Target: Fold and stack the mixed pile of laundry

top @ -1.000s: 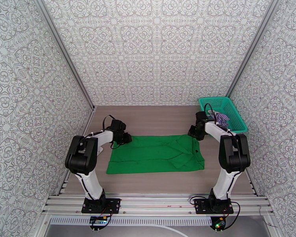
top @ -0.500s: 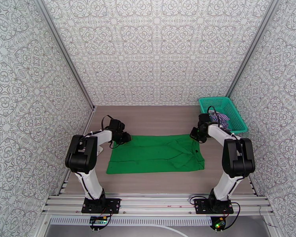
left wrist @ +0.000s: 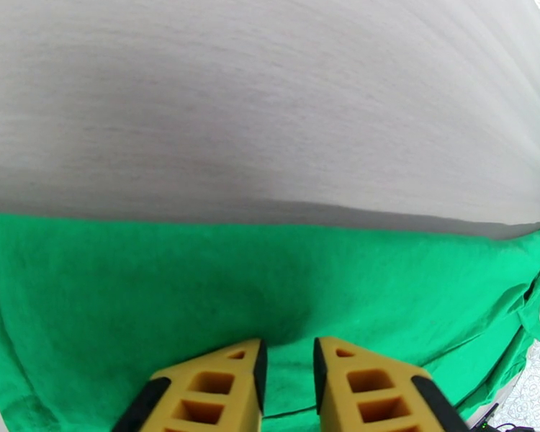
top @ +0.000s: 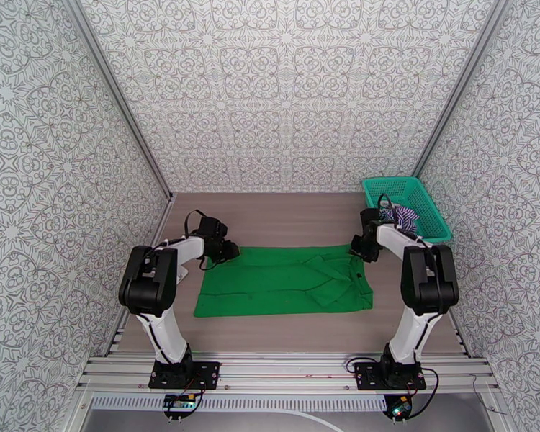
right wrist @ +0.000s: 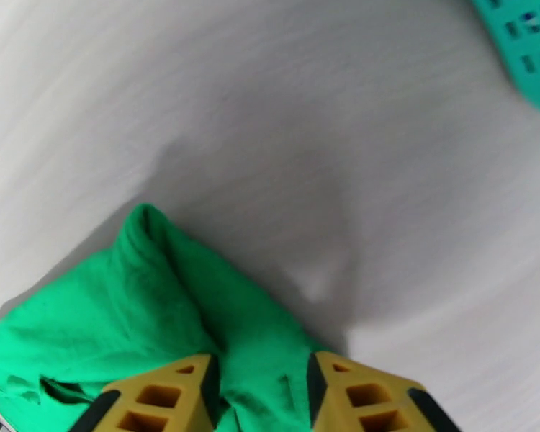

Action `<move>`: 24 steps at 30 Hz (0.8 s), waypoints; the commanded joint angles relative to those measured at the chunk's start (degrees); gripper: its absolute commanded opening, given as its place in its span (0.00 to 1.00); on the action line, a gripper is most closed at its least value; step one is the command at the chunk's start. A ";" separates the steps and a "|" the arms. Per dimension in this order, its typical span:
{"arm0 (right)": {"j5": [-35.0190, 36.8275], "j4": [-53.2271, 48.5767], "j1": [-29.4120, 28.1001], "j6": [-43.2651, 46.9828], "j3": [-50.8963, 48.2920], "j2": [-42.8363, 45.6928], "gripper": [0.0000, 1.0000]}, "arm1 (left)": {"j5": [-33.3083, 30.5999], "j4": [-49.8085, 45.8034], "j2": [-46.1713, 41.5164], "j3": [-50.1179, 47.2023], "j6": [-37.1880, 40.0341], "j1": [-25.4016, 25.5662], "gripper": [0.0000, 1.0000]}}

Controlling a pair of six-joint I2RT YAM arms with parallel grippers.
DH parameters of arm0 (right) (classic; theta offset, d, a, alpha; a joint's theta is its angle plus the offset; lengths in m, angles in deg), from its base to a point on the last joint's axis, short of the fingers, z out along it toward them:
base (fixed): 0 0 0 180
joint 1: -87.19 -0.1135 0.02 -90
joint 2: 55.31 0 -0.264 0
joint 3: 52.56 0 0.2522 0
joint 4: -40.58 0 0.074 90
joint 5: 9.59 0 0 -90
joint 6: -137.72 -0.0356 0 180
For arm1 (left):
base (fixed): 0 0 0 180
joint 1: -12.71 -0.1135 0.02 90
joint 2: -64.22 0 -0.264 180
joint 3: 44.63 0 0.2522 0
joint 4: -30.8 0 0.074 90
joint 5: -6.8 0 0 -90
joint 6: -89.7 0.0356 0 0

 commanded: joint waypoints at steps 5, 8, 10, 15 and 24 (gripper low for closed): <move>-2.47 -2.20 -2.30 -0.24 3.20 7.73 0.35 | -1.88 -5.53 -4.26 5.33 2.73 0.50 0.27; -4.62 0.49 -3.41 -1.63 3.10 4.25 0.28 | -1.71 -4.87 -1.72 6.30 2.36 0.88 0.25; -6.10 3.25 -3.41 -2.69 2.78 1.44 0.19 | -2.04 -3.48 -0.35 5.81 1.52 0.69 0.22; -3.36 4.88 -3.28 -3.11 4.41 -6.18 0.10 | -3.96 -2.90 1.59 3.71 0.31 -1.30 0.16; 1.52 3.02 -2.97 -1.72 8.56 -10.13 0.13 | -3.65 -1.94 -1.10 -0.81 0.46 -7.43 0.14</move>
